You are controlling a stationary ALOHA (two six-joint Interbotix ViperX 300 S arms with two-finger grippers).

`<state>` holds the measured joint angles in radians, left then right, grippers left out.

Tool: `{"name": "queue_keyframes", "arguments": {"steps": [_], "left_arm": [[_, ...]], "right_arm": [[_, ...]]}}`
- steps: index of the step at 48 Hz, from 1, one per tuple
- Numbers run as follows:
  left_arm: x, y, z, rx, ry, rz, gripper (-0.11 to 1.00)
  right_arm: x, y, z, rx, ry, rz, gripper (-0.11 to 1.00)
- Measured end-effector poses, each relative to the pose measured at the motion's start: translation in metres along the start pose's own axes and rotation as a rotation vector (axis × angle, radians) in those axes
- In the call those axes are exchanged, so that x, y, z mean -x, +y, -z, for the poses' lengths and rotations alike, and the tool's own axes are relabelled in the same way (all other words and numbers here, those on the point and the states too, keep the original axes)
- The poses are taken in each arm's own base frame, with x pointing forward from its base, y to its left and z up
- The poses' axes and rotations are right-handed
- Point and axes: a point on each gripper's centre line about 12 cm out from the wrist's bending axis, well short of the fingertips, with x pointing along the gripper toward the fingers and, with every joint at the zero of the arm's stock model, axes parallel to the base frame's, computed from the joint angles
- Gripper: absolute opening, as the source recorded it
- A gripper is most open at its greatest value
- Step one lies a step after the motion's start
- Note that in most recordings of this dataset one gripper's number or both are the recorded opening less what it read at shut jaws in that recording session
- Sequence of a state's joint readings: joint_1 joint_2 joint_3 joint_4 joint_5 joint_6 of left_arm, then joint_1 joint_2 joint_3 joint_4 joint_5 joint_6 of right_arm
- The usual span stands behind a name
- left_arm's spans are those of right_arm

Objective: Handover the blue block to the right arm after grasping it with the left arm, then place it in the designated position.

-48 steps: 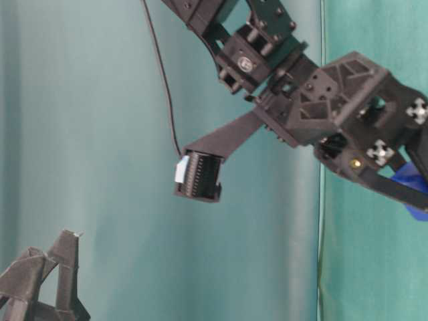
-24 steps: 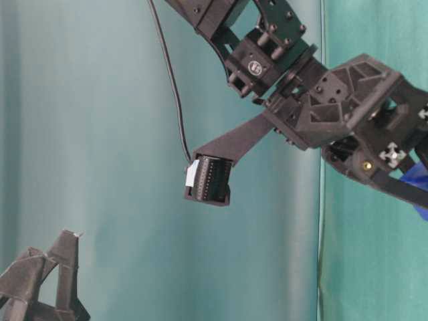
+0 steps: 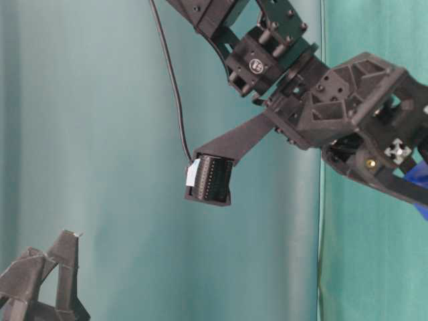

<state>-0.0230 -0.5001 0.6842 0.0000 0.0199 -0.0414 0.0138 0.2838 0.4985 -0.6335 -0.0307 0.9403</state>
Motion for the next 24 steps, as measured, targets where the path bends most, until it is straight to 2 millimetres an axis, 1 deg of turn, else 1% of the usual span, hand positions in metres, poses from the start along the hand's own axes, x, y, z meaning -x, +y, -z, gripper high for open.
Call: {"name": "queue_keyframes", "arguments": {"steps": [3, 5, 8, 10, 12, 14, 18, 24], "left_arm": [[0.0000, 0.0005, 0.0000, 0.000, 0.000, -0.002, 0.99], [0.0000, 0.0005, 0.0000, 0.000, 0.000, -0.002, 0.99], [0.0000, 0.0005, 0.0000, 0.000, 0.000, -0.002, 0.99], [0.0000, 0.0005, 0.0000, 0.000, 0.000, -0.002, 0.99], [0.0000, 0.0005, -0.0007, 0.000, -0.002, -0.001, 0.99], [0.0000, 0.0005, -0.0002, 0.000, -0.002, -0.001, 0.99], [0.0000, 0.0005, -0.0007, 0.000, -0.002, -0.001, 0.99], [0.0000, 0.0005, 0.0000, 0.000, 0.000, -0.002, 0.99]], "right_arm": [[-0.0004, -0.0002, 0.0005, -0.003, 0.001, 0.000, 0.58], [0.0000, -0.0001, 0.0001, -0.003, 0.001, 0.001, 0.66], [0.0000, -0.0007, 0.0005, -0.008, 0.004, 0.006, 0.83], [0.0000, -0.0013, 0.0010, -0.009, 0.008, 0.011, 0.90], [0.0005, -0.0019, 0.0010, -0.011, 0.011, 0.017, 0.94], [0.0009, -0.0025, 0.0011, -0.011, 0.014, 0.023, 0.94], [0.0023, -0.0034, 0.0007, -0.011, 0.019, 0.034, 0.91], [0.0032, -0.0035, 0.0000, -0.012, 0.019, 0.036, 0.92]]}}
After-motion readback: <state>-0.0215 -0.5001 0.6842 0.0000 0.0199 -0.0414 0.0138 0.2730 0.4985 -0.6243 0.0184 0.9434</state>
